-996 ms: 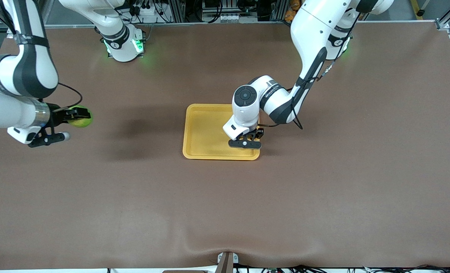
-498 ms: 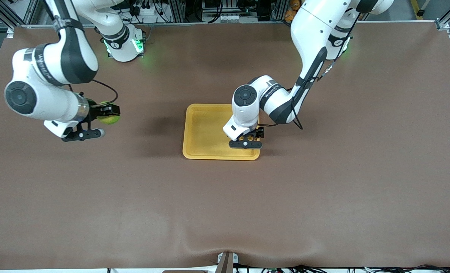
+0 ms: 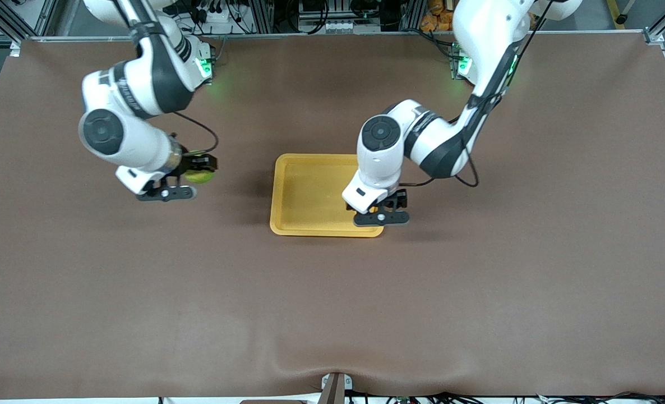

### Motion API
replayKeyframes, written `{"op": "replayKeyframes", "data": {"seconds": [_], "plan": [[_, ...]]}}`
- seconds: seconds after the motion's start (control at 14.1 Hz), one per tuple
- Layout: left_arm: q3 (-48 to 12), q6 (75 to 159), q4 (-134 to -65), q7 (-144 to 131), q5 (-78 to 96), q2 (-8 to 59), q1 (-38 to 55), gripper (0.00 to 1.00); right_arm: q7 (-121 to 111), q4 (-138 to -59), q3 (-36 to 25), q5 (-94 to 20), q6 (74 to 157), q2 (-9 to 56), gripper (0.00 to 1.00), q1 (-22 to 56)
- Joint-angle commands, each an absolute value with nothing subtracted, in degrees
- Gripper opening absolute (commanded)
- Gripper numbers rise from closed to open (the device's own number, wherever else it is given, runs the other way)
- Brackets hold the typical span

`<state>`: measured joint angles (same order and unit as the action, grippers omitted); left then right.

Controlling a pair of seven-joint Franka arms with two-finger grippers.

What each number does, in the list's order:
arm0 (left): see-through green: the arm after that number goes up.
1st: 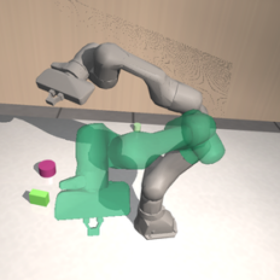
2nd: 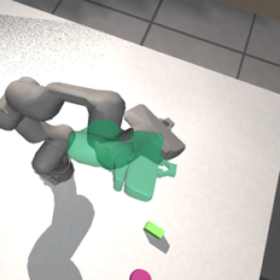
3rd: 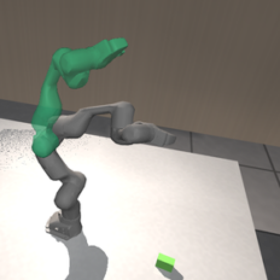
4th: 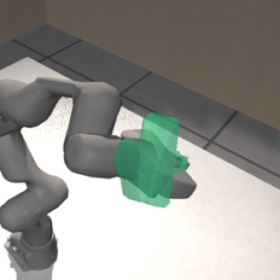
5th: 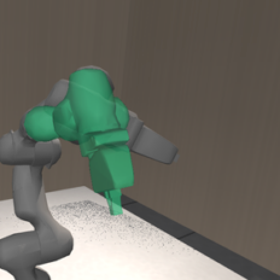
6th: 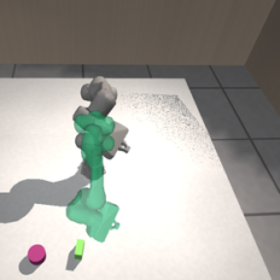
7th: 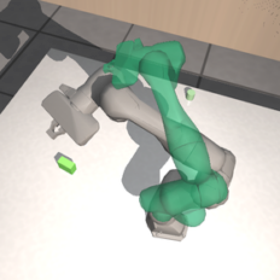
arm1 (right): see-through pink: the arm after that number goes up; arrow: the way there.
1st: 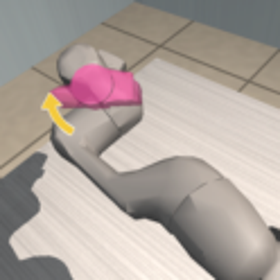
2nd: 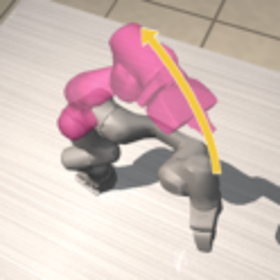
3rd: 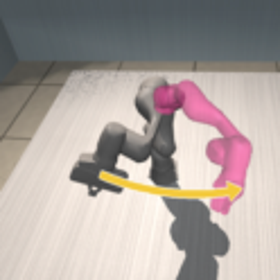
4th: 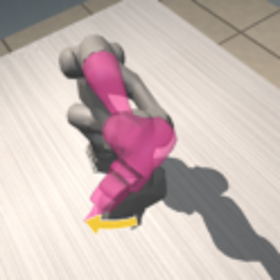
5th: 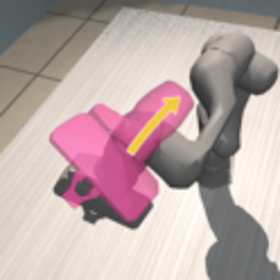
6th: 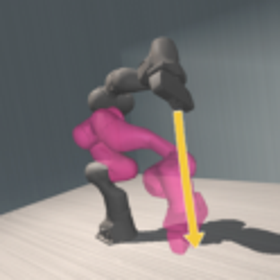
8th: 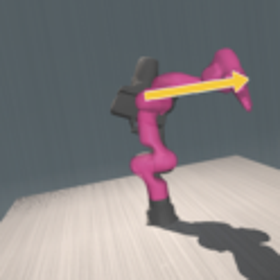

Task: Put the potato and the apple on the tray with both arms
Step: 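Release the potato and withdraw the left gripper while the right gripper carries the apple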

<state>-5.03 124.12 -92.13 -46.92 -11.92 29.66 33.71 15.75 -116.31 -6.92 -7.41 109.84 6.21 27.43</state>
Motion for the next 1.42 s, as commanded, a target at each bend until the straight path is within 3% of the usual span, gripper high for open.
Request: {"op": "replayKeyframes", "data": {"seconds": [0.0, 0.36, 0.78, 1.35], "plan": [[-5.4, 117.8, -90.3, -44.9, -12.7, 25.9, 31.3, 1.0, 21.8, -119.3, -7.6, -8.3, 114.7, 4.9, 0.0, 32.9], [-5.7, 108.6, -89.5, -31.8, -12.3, 19.2, 25.1, 1.0, 27.4, -118.4, -7.6, -8.7, 119.7, 9.2, 0.0, 38.6], [-5.7, 103.4, -89.5, -27.0, -6.3, 14.2, 18.8, 1.0, 35.4, -108.5, -7.6, -11.5, 120.7, 21.5, 0.0, 44.4], [-5.3, 94.0, -89.6, -17.9, -6.4, 7.4, 12.5, 1.0, 36.3, -103.4, -7.6, -13.2, 124.4, 28.7, 0.0, 44.6]]}}
